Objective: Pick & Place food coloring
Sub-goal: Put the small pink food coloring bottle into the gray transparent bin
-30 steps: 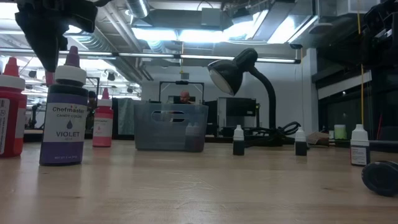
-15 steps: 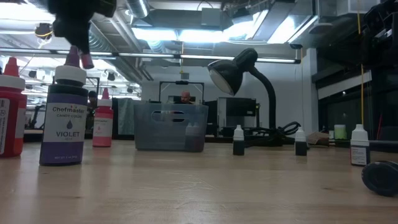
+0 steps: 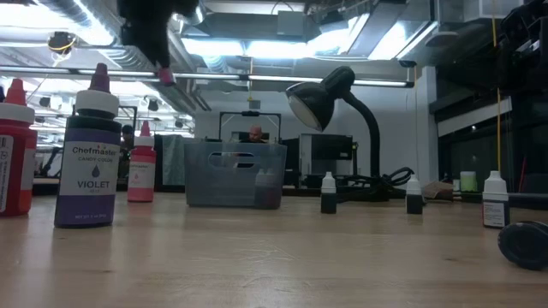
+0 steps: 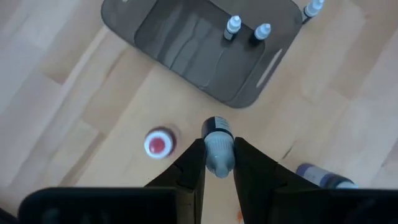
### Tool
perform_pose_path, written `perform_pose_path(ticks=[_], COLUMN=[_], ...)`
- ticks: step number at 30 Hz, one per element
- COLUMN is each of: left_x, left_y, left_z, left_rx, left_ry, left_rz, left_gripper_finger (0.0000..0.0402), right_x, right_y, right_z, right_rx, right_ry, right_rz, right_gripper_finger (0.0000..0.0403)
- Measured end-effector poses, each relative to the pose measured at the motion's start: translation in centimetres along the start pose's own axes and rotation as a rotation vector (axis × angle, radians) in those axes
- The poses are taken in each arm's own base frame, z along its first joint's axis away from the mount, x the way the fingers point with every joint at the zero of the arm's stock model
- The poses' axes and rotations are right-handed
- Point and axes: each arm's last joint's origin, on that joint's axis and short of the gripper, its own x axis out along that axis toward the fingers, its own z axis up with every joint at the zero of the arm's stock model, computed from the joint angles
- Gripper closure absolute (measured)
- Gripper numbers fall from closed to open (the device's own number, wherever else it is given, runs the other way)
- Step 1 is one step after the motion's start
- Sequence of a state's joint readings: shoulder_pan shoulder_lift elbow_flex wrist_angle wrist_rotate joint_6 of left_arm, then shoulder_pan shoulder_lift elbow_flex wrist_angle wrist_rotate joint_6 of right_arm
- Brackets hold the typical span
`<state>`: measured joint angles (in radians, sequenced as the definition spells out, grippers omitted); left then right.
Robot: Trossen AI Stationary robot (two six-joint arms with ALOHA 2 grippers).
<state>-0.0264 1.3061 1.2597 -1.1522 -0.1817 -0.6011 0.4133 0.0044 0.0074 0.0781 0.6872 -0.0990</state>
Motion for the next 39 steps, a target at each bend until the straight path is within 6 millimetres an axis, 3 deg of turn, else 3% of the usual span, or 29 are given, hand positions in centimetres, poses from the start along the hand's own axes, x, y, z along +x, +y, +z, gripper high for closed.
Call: perform_pose_path(ticks=[8, 22, 39], left_x=[2.2, 7.9, 14.5], left_y=[-1.0, -2.6, -4.6], left_z=[2.8, 6.4, 7.2], left_rx=[0.096, 0.240, 0.328], left_ry=[0.051, 0.161, 0.208], left_rz=[0.026, 0.053, 0.069], left_gripper_finger=[0.0341, 0.0341, 0.0341], right_x=[0.0, 0.0, 0.0], right_y=[0.0, 0.0, 0.0], right_z=[0.0, 0.0, 0.0], right_rx=[0.000, 0.000, 0.000], right_ry=[0.000, 0.000, 0.000], right_rz=[0.000, 0.000, 0.000], right_gripper_finger=[0.0388, 0.0388, 0.0388])
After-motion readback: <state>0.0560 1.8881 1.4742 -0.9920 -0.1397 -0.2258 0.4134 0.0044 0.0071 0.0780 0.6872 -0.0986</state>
